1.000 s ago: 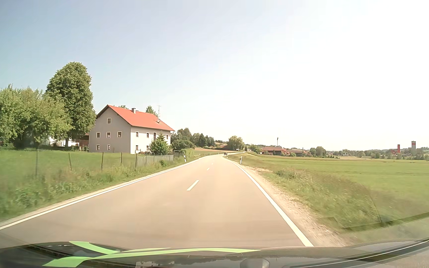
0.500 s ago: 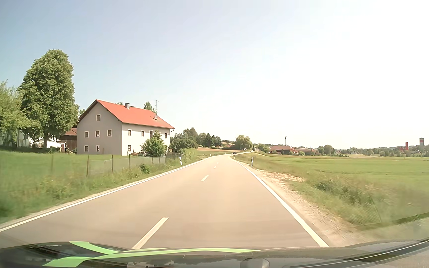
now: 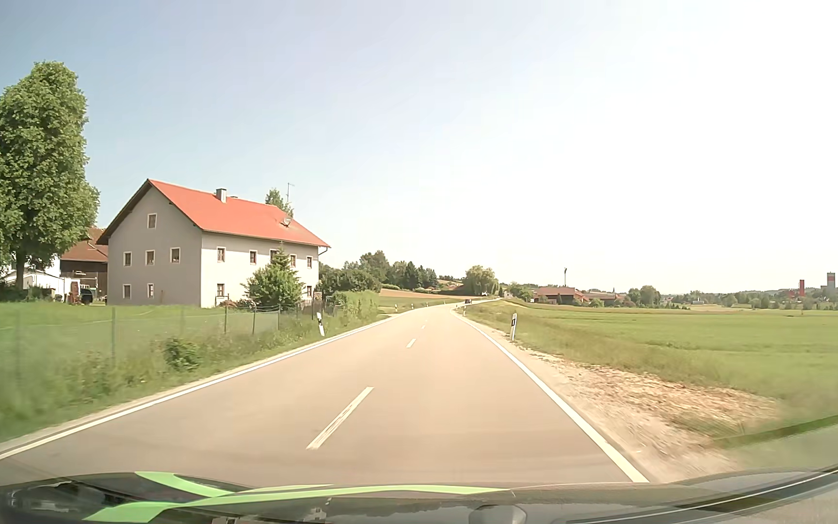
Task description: Follow the waypoints while adhering to traffic rules and regulations
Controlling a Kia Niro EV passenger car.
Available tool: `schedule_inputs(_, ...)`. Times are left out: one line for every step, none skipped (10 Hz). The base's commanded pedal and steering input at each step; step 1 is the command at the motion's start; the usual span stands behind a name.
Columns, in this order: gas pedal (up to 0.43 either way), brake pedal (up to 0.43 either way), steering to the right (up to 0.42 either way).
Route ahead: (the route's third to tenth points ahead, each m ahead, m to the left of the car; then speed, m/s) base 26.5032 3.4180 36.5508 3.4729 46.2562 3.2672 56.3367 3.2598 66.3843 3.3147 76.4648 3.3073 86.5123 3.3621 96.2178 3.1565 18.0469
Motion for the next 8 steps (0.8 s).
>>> schedule_inputs(0.209, 0.0, -0.008)
schedule_inputs(0.209, 0.0, -0.008)
schedule_inputs(0.209, 0.0, -0.008)
schedule_inputs(0.209, 0.0, -0.008)
schedule_inputs(0.209, 0.0, -0.008)
schedule_inputs(0.209, 0.0, -0.008)
schedule_inputs(0.197, 0.0, -0.009)
schedule_inputs(0.197, 0.0, -0.011)
